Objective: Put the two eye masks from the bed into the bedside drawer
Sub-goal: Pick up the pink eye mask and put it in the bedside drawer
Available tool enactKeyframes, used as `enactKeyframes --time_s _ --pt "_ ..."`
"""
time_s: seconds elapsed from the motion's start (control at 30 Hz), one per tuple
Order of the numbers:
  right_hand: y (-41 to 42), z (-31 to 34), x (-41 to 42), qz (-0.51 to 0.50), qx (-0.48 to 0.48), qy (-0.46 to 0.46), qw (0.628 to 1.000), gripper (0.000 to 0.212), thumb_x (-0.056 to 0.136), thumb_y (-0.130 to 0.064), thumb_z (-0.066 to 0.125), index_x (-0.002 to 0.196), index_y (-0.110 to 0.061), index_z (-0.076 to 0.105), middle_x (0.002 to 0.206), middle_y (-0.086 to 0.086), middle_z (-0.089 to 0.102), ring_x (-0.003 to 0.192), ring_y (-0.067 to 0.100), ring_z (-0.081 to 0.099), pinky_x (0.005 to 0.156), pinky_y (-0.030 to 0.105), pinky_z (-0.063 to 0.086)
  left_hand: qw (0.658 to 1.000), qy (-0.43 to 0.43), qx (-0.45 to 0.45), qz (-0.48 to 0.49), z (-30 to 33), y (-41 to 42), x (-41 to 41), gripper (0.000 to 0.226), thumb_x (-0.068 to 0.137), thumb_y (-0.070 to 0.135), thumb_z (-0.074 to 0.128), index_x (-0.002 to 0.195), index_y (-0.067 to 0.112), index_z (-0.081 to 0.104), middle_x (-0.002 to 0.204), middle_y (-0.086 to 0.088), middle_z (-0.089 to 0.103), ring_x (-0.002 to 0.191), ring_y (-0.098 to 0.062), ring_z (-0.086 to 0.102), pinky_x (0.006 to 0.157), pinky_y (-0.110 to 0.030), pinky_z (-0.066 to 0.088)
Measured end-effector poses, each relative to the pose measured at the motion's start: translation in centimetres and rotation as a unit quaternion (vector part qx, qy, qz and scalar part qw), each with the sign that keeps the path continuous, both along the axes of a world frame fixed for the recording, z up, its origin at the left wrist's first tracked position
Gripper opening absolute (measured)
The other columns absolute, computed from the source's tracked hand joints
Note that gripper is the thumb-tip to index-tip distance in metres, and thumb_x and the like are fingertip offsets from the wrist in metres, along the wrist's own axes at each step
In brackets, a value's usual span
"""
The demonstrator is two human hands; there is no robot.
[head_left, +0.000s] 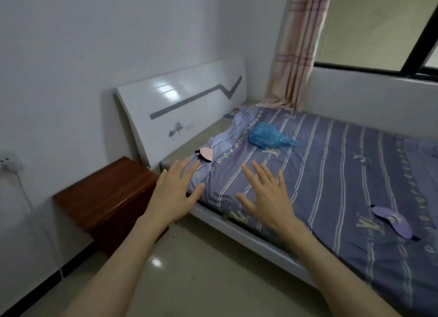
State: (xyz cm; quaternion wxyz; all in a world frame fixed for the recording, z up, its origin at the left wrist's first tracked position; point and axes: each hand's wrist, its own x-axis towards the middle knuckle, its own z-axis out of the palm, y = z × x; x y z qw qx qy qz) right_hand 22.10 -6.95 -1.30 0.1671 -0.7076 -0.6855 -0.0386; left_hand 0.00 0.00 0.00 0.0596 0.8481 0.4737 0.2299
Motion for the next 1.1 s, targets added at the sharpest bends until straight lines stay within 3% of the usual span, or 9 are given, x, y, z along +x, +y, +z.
enactKeyframes --time_s 0.63,0.87,1.0,1.1 --pt "30.7 -5.5 9.7 0.043 -0.061 0.031 0.997 0.072 0.086 -0.059 0.036 0.146 -0.030 0.008 0.158 0.004 0.014 0.146 0.022 0.008 0.117 0.051 0.003 0.992 0.011 -0.111 0.052 -5.7 28.6 8.7 0.057 0.090 0.041 0.044 0.141 0.020 0.027 0.152 -0.010 0.028 0.142 -0.026 0.021 0.115 -0.048 0.023" --pt "42.0 -10.8 12.9 0.026 -0.110 0.035 0.993 0.072 0.086 -0.058 0.038 0.146 -0.029 0.011 0.158 0.004 0.015 0.146 0.025 0.010 0.116 0.051 0.004 0.982 0.004 -0.185 0.032 -12.5 40.1 11.6 0.055 0.090 0.036 0.048 0.139 0.016 0.032 0.147 -0.010 0.036 0.137 -0.024 0.030 0.111 -0.037 0.027" --pt "49.7 -15.2 14.2 0.002 -0.151 0.041 0.988 0.070 0.088 -0.056 0.038 0.146 -0.027 0.010 0.158 0.004 0.015 0.146 0.024 0.009 0.117 0.052 0.004 0.971 -0.002 -0.237 0.008 -17.8 48.3 13.3 0.056 0.087 0.035 0.050 0.134 0.005 0.040 0.136 -0.020 0.049 0.130 -0.033 0.041 0.108 -0.045 0.035" --pt "54.7 -19.1 14.3 -0.003 -0.212 0.059 0.975 0.069 0.089 -0.053 0.038 0.146 -0.027 0.009 0.159 0.002 0.011 0.147 0.023 0.006 0.117 0.052 0.004 0.950 0.021 -0.310 0.019 -21.9 53.8 14.6 0.057 0.088 0.033 0.052 0.138 0.012 0.033 0.145 -0.014 0.038 0.136 -0.029 0.032 0.112 -0.044 0.030"
